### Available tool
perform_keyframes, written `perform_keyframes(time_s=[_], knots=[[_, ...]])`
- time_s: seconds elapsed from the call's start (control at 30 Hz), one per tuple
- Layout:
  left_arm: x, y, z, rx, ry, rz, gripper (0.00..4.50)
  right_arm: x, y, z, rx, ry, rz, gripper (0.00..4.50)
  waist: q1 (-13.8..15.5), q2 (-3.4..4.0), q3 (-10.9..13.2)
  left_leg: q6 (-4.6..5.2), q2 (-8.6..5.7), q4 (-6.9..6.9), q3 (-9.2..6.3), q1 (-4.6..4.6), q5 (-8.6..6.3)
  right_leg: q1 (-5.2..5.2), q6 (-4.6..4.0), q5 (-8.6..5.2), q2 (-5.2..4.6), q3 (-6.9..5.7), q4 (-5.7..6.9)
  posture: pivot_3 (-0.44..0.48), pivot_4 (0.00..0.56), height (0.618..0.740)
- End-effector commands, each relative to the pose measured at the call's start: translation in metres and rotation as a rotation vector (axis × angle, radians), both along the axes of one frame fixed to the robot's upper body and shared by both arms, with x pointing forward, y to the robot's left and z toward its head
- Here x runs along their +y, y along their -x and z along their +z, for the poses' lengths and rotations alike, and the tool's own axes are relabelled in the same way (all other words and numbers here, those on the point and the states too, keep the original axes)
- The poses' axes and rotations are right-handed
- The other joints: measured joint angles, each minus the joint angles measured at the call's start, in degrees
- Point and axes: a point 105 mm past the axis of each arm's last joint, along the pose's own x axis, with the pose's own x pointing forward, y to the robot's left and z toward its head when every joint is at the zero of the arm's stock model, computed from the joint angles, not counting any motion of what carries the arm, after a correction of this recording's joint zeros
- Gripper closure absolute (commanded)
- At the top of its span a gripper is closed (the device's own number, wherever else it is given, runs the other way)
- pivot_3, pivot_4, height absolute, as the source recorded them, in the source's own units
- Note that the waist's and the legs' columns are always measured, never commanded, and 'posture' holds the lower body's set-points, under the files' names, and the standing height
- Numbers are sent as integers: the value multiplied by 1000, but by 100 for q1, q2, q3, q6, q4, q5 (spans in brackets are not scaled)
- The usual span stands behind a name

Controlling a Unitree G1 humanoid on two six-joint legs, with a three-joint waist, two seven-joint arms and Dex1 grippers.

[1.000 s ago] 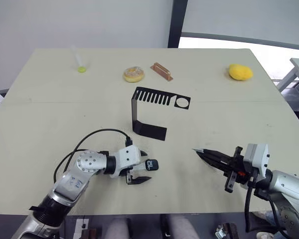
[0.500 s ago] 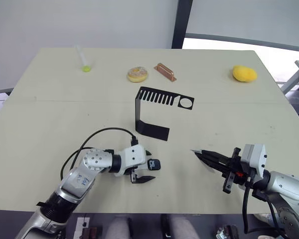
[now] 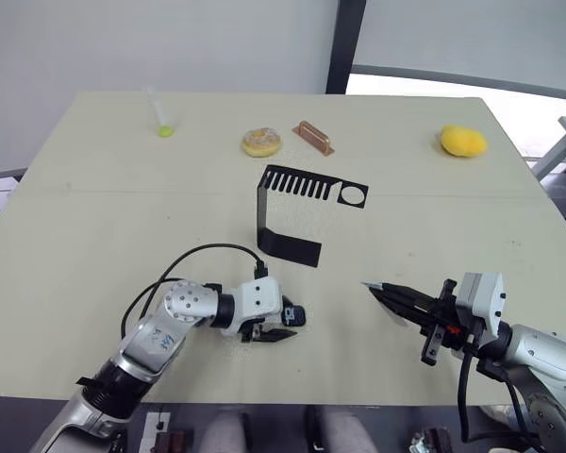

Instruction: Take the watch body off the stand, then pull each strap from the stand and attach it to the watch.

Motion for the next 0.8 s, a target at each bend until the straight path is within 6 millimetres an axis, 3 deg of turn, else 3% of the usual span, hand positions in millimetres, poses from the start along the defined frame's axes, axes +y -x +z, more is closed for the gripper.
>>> perform_keyframes(time_s=[0.03, 0.27, 0.37, 0.47, 0.6, 0.7, 0.8], knots=[[15, -1, -30, 66, -91, 69, 2912, 5, 4, 9, -35, -12, 4, 4500, -3, 2, -6, 0, 0, -1, 0, 5, 0, 6, 0, 0, 0, 0, -1, 0, 150, 740], [13, -3, -23, 44, -61, 61, 2912, 5, 6, 7, -28, -13, 9, 4500, -6, -9, -24, 2, 1, -3, -7, 14, -1, 23, 0, 0, 0, -5, -4, 0, 150, 740], [7, -6, 0, 33, 57, 58, 2912, 5, 7, 10, -67, 7, 2, 4500, -3, -9, -24, 2, 1, -3, -8, 14, -1, 23, 0, 0, -1, -5, -4, 0, 150, 740], [9, 2, 38, 149, 267, 59, 2912, 5, 11, 20, -147, 52, -2, 4500, -9, -10, -22, 1, 2, -1, -10, 4, -1, 9, 0, 0, 0, -7, 3, 0, 150, 740], [29, 18, 73, 363, 391, 21, 2912, 11, 21, 29, -279, 162, 22, 4500, -18, -11, -21, -23, 3, -1, -9, -23, 13, -33, -3, -2, 2, -6, 24, 0, 150, 740], [42, 22, 89, 503, 400, 28, 2912, 18, 25, 33, -392, 256, 48, 4500, -23, -12, -20, -25, 1, -1, -8, -17, 14, -32, -6, -4, 3, -5, 30, 0, 150, 740], [46, 26, 92, 635, 319, 57, 2912, 23, 25, 37, -489, 295, 50, 4500, -16, -15, -18, -25, -4, 3, -7, -14, 14, -29, -5, -5, 2, -4, 29, 0, 150, 740]])
